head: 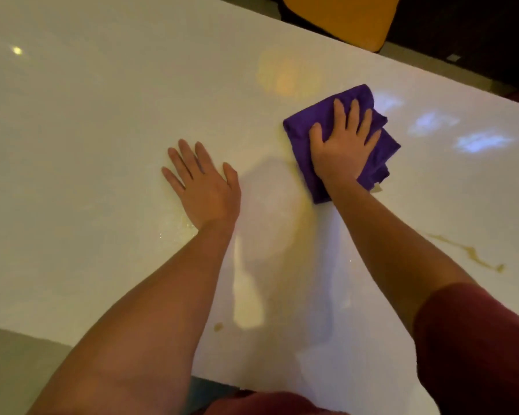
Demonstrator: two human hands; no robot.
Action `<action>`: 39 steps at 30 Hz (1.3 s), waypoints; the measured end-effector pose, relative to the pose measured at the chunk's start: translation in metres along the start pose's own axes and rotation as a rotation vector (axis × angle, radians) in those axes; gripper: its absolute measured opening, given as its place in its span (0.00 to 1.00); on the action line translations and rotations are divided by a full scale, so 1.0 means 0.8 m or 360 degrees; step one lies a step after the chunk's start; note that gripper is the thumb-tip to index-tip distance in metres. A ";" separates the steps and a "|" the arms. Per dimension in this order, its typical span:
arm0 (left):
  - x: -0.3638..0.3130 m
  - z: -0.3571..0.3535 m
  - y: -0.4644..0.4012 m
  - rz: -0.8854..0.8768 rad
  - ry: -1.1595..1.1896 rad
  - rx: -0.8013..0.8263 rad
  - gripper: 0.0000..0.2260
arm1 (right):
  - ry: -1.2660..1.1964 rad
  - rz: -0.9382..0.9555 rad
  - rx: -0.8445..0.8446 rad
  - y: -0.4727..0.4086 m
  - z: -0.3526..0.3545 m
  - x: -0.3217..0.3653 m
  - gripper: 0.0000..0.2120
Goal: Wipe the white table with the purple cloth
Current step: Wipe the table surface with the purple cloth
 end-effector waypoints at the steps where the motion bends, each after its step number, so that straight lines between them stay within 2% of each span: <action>1: 0.001 -0.001 -0.002 -0.0004 -0.0003 -0.0013 0.30 | 0.0015 -0.0002 0.0025 -0.013 -0.001 0.008 0.34; 5: 0.005 -0.003 0.000 0.0021 0.0022 -0.0038 0.31 | 0.0070 0.0156 0.0100 0.016 -0.007 -0.002 0.34; 8: 0.001 0.009 0.007 0.0027 0.0036 -0.0096 0.30 | 0.0123 0.0357 0.0088 0.109 -0.004 -0.066 0.33; 10: -0.017 0.018 0.018 -0.0082 0.0011 -0.0143 0.30 | 0.0113 0.0456 0.0072 0.173 0.001 -0.124 0.33; 15: -0.166 0.017 0.064 -0.0436 0.0021 -0.0102 0.27 | 0.0205 0.0543 0.0072 0.223 0.009 -0.239 0.32; 17: -0.232 0.002 0.091 -0.0476 0.0059 0.0009 0.27 | 0.0163 0.0532 0.0030 0.200 0.019 -0.248 0.32; 19: -0.256 -0.018 0.114 -0.0311 0.0097 0.0107 0.27 | 0.0094 0.0430 -0.0006 0.161 0.031 -0.251 0.32; 21: -0.259 -0.032 0.126 -0.0200 0.0065 0.0097 0.27 | 0.0069 0.0304 -0.0025 0.116 0.039 -0.254 0.33; 27: -0.261 -0.043 0.124 -0.0190 -0.0066 -0.0042 0.28 | -0.0023 0.0130 -0.0004 -0.057 0.061 -0.223 0.34; 31: -0.264 -0.042 0.123 -0.0200 -0.0056 -0.0029 0.28 | 0.0003 0.0103 0.0021 -0.087 0.058 -0.214 0.34; 34: -0.262 -0.043 0.125 -0.0183 -0.0070 0.0001 0.28 | 0.0032 0.0132 -0.0034 -0.035 0.056 -0.233 0.33; 39: -0.263 -0.040 0.124 -0.0213 -0.0009 -0.0031 0.28 | 0.0026 0.0071 -0.0106 0.137 0.053 -0.317 0.32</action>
Point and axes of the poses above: each hand's wrist, its own y-axis away from the middle knuckle, its own z-axis out of the back of the hand, x = y × z, the point moved 10 cm from there along -y, towards the middle knuckle, and after that the axes turned 10 degrees about -z, right-handed, at the moved point
